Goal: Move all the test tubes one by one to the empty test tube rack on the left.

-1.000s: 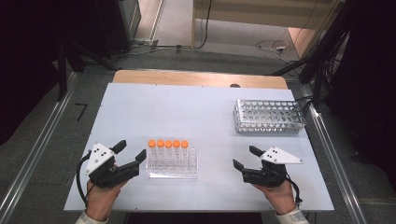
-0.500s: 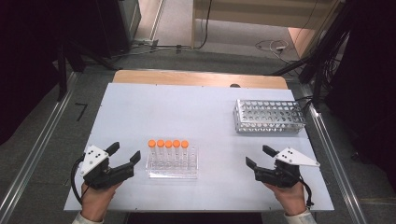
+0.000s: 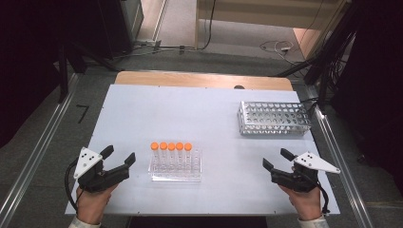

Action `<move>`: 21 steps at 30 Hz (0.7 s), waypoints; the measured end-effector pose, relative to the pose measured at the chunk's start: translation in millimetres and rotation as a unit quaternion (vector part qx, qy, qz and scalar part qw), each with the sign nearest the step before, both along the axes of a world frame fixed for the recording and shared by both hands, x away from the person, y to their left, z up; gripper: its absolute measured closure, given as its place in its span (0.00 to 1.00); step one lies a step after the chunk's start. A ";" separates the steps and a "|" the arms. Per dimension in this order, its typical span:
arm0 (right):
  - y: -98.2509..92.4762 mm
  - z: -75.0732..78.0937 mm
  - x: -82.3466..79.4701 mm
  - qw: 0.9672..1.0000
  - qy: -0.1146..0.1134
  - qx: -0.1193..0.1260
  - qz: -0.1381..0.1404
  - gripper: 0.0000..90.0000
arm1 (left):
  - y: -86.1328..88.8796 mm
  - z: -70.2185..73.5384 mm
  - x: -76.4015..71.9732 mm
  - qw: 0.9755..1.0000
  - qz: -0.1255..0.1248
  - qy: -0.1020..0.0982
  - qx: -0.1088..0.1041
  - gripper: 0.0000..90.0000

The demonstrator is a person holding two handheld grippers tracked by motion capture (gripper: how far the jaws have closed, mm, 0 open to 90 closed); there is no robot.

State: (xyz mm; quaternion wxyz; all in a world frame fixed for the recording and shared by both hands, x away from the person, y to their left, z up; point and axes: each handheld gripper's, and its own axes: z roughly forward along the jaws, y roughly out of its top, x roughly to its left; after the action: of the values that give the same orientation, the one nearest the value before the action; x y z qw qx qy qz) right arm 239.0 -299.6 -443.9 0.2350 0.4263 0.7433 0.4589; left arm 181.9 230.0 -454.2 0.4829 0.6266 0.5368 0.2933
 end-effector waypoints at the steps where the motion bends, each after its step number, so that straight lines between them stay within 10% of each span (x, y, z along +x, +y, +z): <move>1: -0.9 -0.3 0.0 1.000 0.001 -0.001 -0.004 0.23 | 1.0 -0.2 -0.1 1.000 0.001 0.001 0.000 0.22; 21: -42.9 -9.1 1.7 0.997 0.006 -0.006 -0.079 0.22 | 16.4 -10.4 2.5 0.999 0.028 0.019 0.004 0.22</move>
State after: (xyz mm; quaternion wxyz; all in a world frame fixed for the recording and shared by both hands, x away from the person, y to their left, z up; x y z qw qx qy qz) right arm 240.7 -342.5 -452.9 0.2689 0.4850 0.7114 0.4317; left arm 184.4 246.4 -464.5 0.4619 0.6185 0.5622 0.2965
